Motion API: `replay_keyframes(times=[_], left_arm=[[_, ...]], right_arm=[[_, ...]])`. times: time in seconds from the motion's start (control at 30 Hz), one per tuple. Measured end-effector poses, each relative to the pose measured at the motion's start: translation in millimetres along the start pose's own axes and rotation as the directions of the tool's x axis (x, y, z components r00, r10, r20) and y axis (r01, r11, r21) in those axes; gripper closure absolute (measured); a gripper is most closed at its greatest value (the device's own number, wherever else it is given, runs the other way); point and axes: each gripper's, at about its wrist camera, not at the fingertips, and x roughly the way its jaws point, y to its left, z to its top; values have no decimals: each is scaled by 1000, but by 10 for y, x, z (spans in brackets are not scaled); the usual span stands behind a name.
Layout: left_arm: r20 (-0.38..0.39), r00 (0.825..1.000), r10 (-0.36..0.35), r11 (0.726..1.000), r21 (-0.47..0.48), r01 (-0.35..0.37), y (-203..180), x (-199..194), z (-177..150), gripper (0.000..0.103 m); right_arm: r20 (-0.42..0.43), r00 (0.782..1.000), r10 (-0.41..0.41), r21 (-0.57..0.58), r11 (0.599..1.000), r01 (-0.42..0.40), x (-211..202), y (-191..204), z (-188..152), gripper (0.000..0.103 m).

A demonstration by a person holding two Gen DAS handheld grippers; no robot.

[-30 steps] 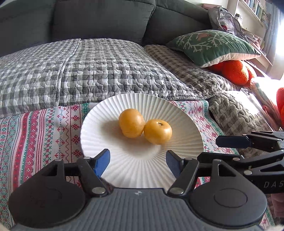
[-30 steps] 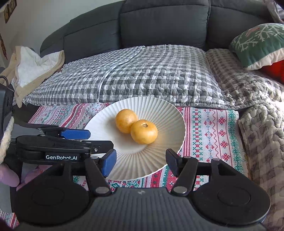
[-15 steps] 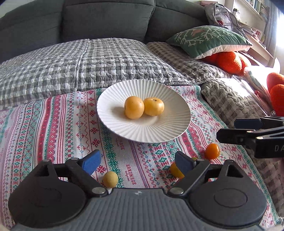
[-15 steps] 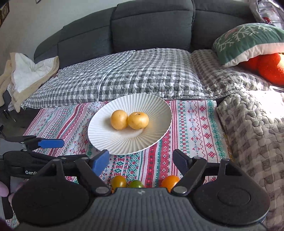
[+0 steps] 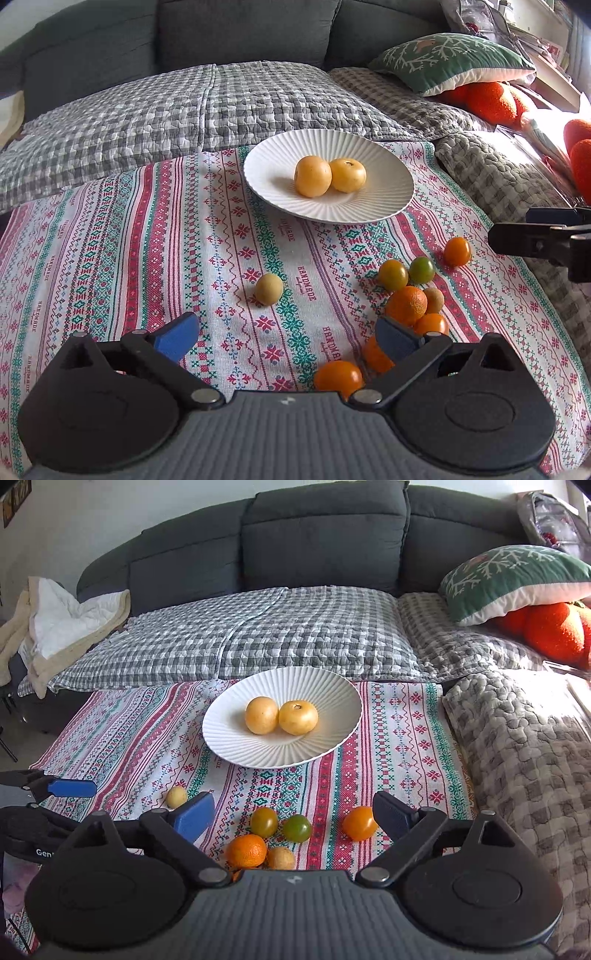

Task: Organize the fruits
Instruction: 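Withdraw both open tools from the plate back toward the fruit cluster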

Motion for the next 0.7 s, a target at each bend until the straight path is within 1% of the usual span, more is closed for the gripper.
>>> replay_keyframes(times=[0.13,0.23,0.4,0.53,0.63,0.7], left_arm=[[-44,999,0,1000,17,1,11,35,-75,6],[-90,996,-4,1000,25,7,41,61,-119,6],[-110,994,-17,999,41,22,105,52,-191,6],[-131,991,-21,998,58,28,189,72,-248,7],[-137,990,-35,997,58,43,275,68,-290,12],[-139,989,-49,997,52,57,318,66,-309,20]], right_arm=[[2,1000,-13,4,1000,13,-5,6,-112,4],[-19,1000,-14,-22,1000,13,22,30,-170,4],[-58,998,-5,-61,998,2,74,113,-261,3],[-71,996,46,-122,991,-55,54,250,-325,2],[-87,994,69,-171,982,-83,53,352,-381,2],[-99,991,87,-191,976,-105,58,404,-406,2]])
